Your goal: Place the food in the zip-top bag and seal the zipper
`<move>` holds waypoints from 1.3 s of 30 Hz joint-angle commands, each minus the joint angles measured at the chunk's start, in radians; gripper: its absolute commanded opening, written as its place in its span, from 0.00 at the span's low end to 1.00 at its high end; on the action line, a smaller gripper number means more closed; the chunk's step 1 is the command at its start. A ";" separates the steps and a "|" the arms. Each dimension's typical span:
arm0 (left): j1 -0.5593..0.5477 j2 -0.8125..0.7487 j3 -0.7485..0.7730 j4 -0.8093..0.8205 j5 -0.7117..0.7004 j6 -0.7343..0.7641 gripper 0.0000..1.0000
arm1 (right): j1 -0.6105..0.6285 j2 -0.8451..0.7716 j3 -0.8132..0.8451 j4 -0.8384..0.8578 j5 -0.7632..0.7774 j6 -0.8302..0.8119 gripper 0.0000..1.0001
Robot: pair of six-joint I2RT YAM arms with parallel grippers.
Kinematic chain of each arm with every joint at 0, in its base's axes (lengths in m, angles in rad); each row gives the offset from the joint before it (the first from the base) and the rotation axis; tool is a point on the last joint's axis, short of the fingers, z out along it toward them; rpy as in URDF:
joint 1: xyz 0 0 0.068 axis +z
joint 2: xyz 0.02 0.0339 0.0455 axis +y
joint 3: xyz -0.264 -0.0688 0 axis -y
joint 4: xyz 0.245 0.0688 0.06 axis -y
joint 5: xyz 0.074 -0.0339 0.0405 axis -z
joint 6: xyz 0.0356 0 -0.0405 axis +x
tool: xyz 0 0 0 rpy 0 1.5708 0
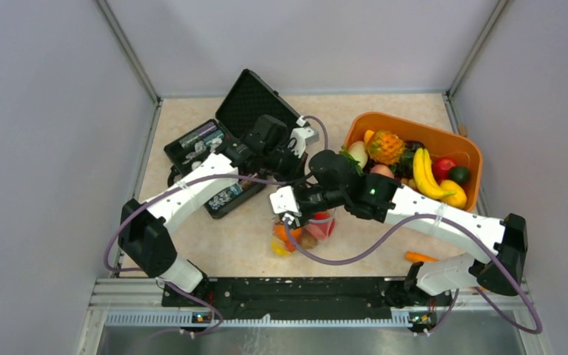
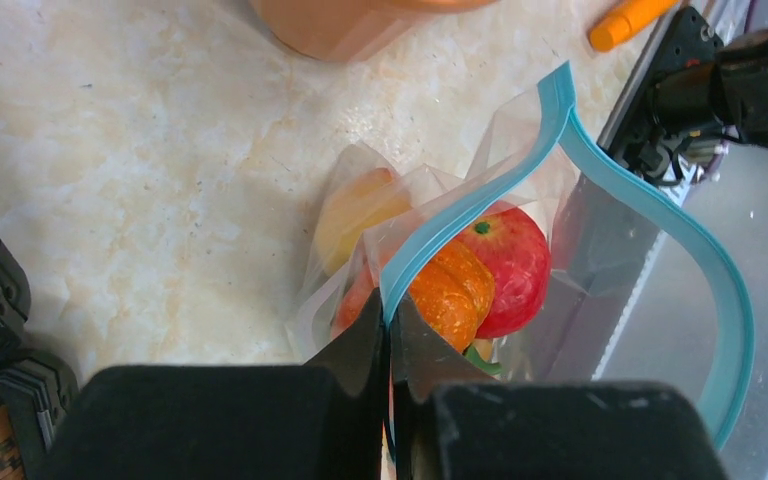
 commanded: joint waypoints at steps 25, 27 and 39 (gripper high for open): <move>0.043 -0.206 -0.200 0.339 -0.196 -0.296 0.00 | -0.086 -0.332 -0.267 0.080 0.953 1.475 0.76; 0.043 -0.203 -0.199 0.341 -0.196 -0.297 0.00 | -0.085 -0.268 -0.224 0.011 0.993 1.486 0.75; 0.043 -0.210 -0.203 0.332 -0.253 -0.297 0.00 | -0.088 -0.281 -0.144 0.011 0.963 1.364 0.70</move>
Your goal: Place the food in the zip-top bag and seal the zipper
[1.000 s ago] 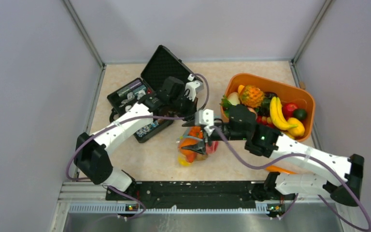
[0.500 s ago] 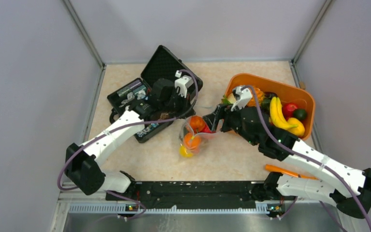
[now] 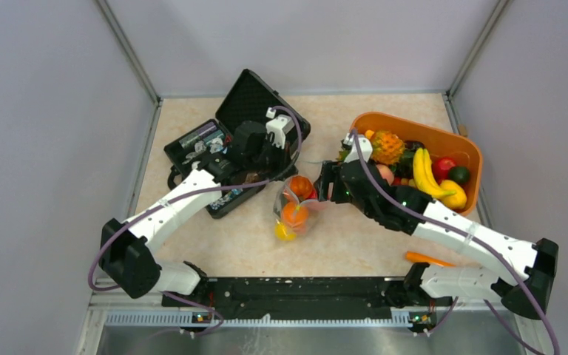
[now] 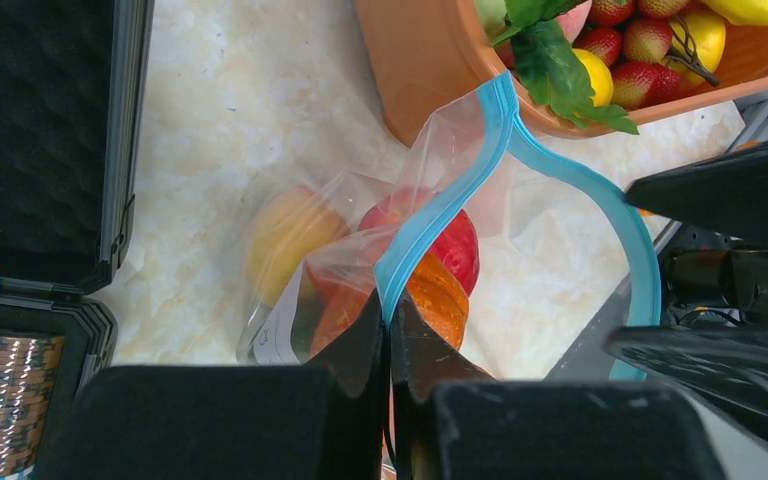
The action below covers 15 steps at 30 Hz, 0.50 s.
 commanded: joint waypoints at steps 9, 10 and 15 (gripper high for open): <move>0.001 -0.052 -0.019 0.073 -0.028 -0.028 0.00 | -0.086 -0.062 0.039 -0.061 -0.069 0.002 0.65; 0.001 -0.053 -0.020 0.077 -0.024 -0.028 0.00 | -0.091 -0.053 0.029 -0.052 -0.074 0.013 0.63; 0.001 -0.057 -0.024 0.078 -0.026 -0.029 0.00 | -0.094 -0.001 0.000 0.025 -0.138 0.015 0.52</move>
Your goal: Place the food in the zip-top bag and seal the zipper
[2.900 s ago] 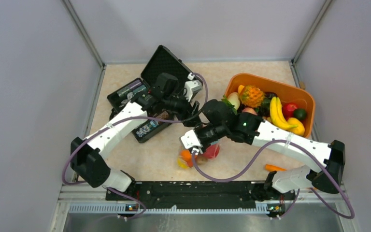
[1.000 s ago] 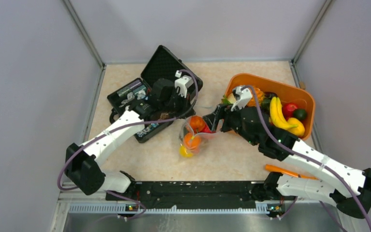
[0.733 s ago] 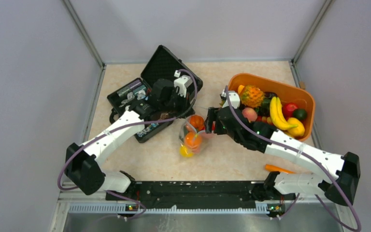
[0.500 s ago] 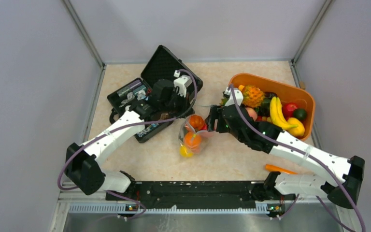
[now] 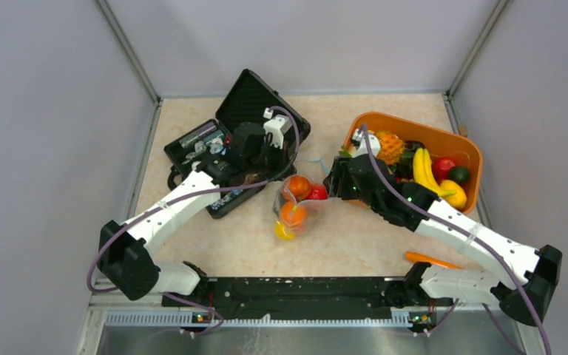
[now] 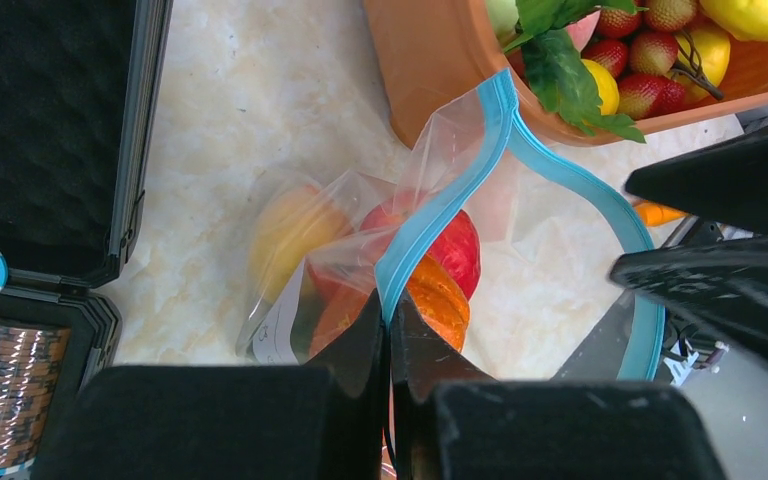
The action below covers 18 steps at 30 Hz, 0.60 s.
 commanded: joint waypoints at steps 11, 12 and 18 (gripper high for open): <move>0.001 -0.067 -0.029 0.070 -0.011 -0.010 0.00 | -0.002 0.117 0.048 0.099 -0.111 -0.146 0.00; 0.001 -0.072 -0.028 0.070 -0.007 -0.004 0.06 | -0.003 0.116 0.056 0.104 -0.118 -0.179 0.00; 0.010 -0.137 -0.006 0.044 0.011 0.052 0.84 | -0.017 0.116 0.119 0.132 -0.300 -0.439 0.00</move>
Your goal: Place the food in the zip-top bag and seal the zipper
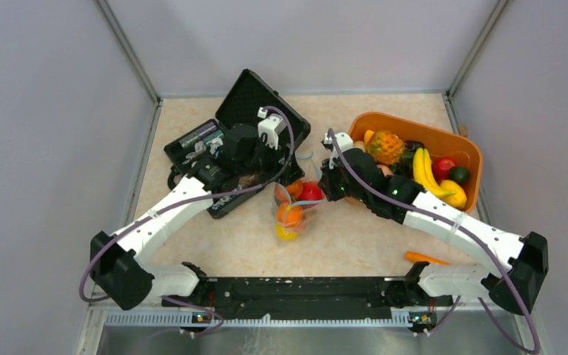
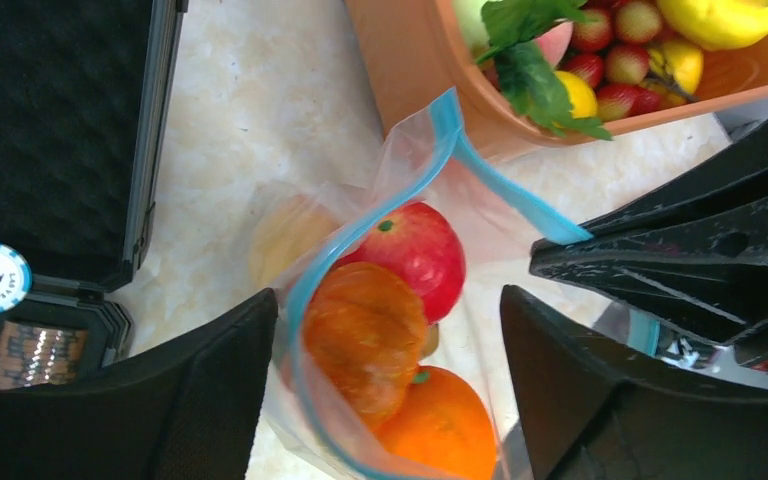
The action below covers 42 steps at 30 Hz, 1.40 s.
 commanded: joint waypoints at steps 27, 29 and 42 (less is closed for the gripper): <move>0.046 -0.448 -0.157 0.007 0.479 0.420 0.98 | -0.213 0.254 0.463 -0.260 -1.074 -0.880 0.00; 0.037 -0.451 -0.161 -0.013 0.459 0.452 0.98 | -0.213 0.282 0.478 -0.277 -1.088 -0.896 0.00; -0.075 -0.514 -0.413 0.175 0.243 0.868 0.95 | -0.213 0.450 0.643 -0.470 -1.128 -1.029 0.00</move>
